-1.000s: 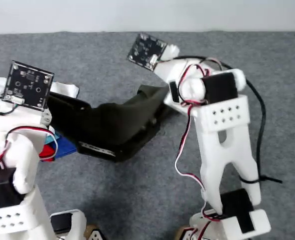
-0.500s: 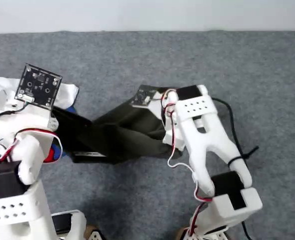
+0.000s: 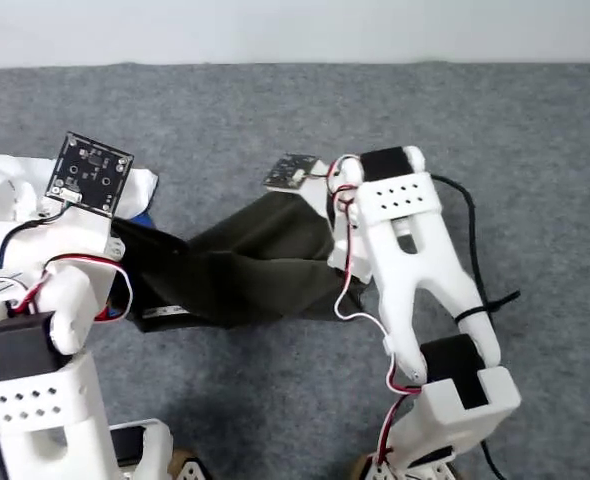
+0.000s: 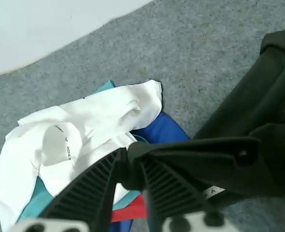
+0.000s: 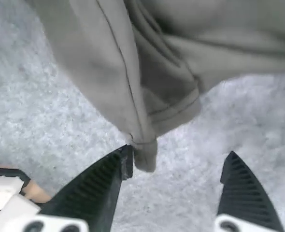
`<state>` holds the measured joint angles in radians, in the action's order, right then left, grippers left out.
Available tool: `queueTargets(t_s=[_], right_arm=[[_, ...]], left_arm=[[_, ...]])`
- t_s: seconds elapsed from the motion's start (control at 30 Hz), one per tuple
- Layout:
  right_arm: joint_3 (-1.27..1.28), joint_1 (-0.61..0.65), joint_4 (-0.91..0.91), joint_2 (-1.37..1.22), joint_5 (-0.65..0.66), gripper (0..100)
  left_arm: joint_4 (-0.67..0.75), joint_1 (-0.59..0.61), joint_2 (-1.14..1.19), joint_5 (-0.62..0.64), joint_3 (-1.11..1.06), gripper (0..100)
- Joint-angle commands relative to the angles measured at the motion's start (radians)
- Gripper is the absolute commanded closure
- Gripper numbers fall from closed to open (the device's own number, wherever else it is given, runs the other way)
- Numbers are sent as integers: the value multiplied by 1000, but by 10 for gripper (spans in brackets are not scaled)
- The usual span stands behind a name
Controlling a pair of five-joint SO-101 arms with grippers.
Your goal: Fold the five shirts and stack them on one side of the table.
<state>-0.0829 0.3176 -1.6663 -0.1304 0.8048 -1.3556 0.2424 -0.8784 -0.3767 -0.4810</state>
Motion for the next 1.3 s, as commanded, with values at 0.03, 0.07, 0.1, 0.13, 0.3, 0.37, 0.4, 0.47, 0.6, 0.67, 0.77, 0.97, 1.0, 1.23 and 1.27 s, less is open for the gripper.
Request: queueTargets(t_s=[0.03, 0.07, 0.1, 0.13, 0.3, 0.37, 0.4, 0.47, 0.6, 0.67, 0.77, 0.97, 1.0, 1.23, 1.27], right_arm=[[-60, 38, 50, 4, 34, 700], [-58, 47, 61, -4, 48, 700], [-60, 56, 64, -16, 57, 700], [-63, 62, 64, -30, 58, 700], [-75, 96, 18, -102, 60, 700], [-84, 116, -33, -105, 57, 700], [-97, 125, -68, -104, 55, 700], [-115, 140, -124, -90, 34, 700], [-91, 156, -131, -30, -54, 700], [-29, 186, -131, 1, -60, 700], [98, 228, -125, 44, -68, 700], [279, 262, -1, 71, -114, 700], [310, 262, 30, 67, -117, 700], [468, 263, 257, 8, -118, 700], [471, 260, 283, -7, -118, 700]], left_arm=[[38, -6, -8, -6, 4, 985], [38, -6, -8, -6, 4, 985], [38, -6, -8, -6, 4, 985], [38, -6, -8, -6, 4, 985], [38, -5, -8, -6, 4, 985], [35, -5, -8, -6, 4, 985], [34, -3, -8, -6, 4, 985], [37, 17, -8, -6, 4, 985], [38, 54, -8, -6, 4, 985], [38, 60, -8, -6, 2, 985], [38, 60, -8, -6, 2, 985], [38, 61, -8, -6, 2, 985], [37, 61, -8, -6, 2, 985], [35, 71, -8, -6, 2, 985], [35, 71, -8, -6, 2, 985]])
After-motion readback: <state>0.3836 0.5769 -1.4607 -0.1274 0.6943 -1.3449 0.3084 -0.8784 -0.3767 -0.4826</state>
